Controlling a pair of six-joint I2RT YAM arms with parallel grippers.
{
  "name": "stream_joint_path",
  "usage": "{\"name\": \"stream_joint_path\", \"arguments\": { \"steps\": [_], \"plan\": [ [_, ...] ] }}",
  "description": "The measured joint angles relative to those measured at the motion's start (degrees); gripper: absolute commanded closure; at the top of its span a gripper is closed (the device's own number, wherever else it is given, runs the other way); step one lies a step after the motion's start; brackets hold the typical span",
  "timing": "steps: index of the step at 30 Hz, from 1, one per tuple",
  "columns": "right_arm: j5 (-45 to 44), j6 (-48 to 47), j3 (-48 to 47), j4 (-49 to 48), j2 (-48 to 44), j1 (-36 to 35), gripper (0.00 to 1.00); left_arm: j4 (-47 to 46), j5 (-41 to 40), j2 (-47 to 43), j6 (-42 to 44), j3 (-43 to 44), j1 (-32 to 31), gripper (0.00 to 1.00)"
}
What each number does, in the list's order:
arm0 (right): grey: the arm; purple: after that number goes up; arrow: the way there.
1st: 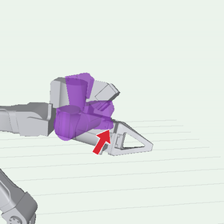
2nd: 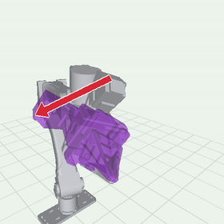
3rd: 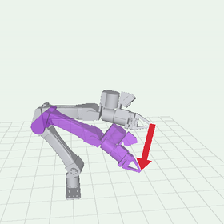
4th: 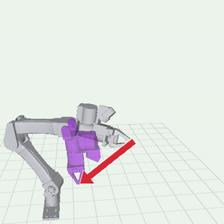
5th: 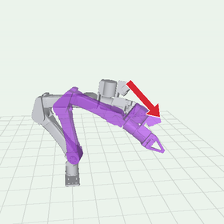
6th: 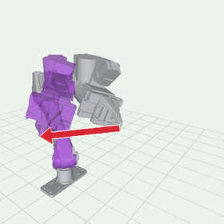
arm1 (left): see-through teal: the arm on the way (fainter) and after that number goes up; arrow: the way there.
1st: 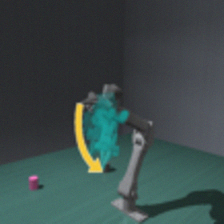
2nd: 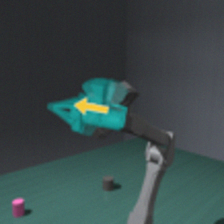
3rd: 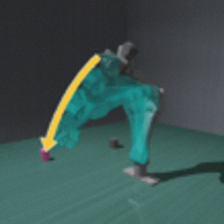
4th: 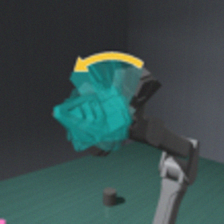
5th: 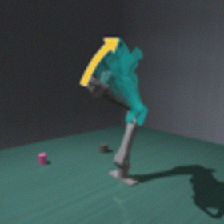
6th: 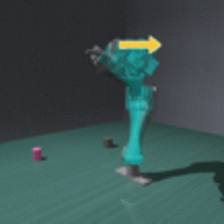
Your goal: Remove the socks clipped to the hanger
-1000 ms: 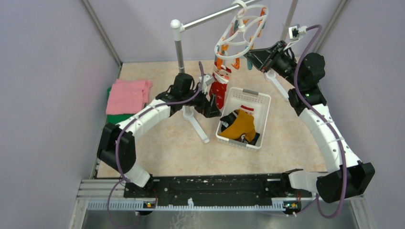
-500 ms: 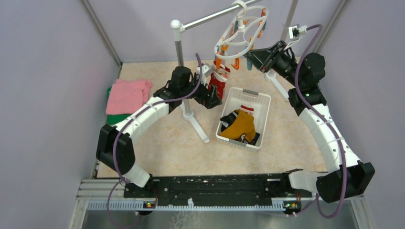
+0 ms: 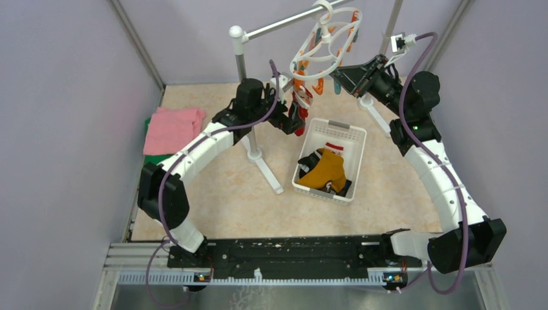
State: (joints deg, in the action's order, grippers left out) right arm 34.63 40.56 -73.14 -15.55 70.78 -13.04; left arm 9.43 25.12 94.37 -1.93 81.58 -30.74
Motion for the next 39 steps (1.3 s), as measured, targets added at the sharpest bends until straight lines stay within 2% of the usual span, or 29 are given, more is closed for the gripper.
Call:
{"name": "stream_joint_path", "arguments": {
  "steps": [17,22,24,26,31,39],
  "plan": [
    [0.1,0.2,0.4,-0.4,0.0,0.0,0.94,1.7,0.4,-0.8,0.6,-0.2,0.0,0.01],
    [0.0,0.2,1.6,-1.6,-0.1,0.0,0.94,-0.3,5.3,-1.0,0.3,-0.4,0.0,0.01],
    [0.0,0.2,1.9,-1.9,-0.1,0.0,0.94,-1.5,8.1,-1.0,0.4,-0.7,0.0,0.04],
    [0.0,0.2,1.9,-2.1,-0.1,0.1,0.94,-2.1,9.7,-1.0,0.9,-0.8,0.0,0.11],
    [0.0,0.2,1.9,-2.1,-0.2,0.1,0.94,-2.6,10.2,-1.0,3.1,-0.8,0.1,0.35],
    [0.0,0.2,1.9,-2.0,-0.2,0.1,0.81,-2.5,11.7,-1.0,2.7,-0.7,0.1,0.88]
  ]
}}
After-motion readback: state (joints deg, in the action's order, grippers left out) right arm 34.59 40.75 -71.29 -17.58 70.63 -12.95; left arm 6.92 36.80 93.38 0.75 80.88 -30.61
